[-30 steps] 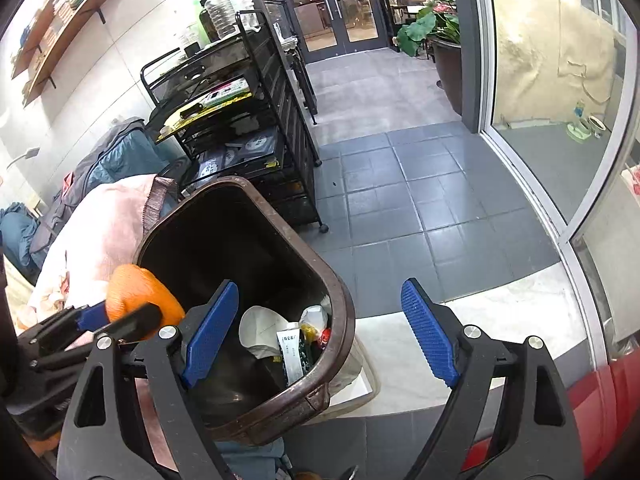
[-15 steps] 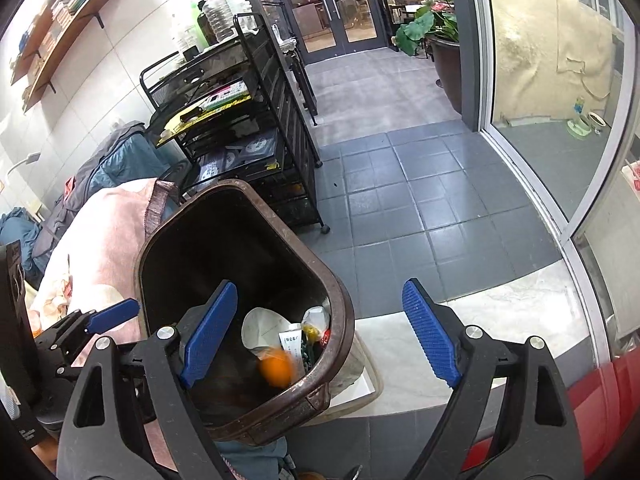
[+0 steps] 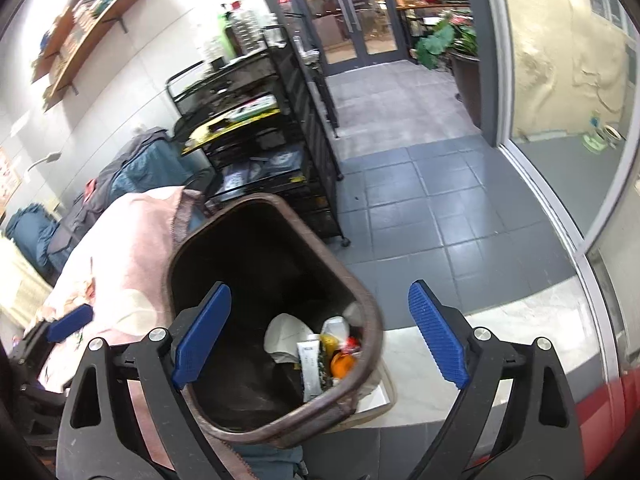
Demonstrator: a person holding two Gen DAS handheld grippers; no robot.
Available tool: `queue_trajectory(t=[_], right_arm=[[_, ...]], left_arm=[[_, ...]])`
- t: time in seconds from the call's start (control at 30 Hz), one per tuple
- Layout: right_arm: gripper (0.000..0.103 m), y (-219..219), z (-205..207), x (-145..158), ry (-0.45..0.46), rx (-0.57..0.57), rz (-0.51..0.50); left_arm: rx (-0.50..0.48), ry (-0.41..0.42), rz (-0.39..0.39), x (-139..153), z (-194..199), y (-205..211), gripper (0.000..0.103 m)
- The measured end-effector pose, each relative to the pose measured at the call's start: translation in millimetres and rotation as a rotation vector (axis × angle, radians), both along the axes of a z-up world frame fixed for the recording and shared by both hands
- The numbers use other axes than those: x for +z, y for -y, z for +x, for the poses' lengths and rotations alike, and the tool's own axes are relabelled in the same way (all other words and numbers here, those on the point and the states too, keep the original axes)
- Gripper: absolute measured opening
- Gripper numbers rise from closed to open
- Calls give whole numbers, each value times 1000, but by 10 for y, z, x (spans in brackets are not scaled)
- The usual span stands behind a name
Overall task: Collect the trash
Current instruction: 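Move both tools back over the table toward the bottle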
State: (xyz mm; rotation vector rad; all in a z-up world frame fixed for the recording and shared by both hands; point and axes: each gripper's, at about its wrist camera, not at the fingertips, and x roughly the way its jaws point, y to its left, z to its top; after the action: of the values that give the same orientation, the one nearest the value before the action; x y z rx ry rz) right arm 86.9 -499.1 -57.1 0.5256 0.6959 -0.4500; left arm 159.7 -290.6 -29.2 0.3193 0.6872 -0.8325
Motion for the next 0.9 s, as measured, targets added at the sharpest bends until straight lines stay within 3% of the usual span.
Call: queue_trajectory(t=[0.3, 0.53, 0.9], right_arm=[[89, -627, 433, 169, 32, 219, -58], [89, -1340, 821, 265, 39, 424, -93], [90, -2598, 1368, 354, 17, 822, -82]], left_arm=[[126, 63, -45, 199, 96, -769, 97], [270, 132, -22, 242, 166, -1455, 97], [549, 119, 12, 113, 367, -2782, 97]])
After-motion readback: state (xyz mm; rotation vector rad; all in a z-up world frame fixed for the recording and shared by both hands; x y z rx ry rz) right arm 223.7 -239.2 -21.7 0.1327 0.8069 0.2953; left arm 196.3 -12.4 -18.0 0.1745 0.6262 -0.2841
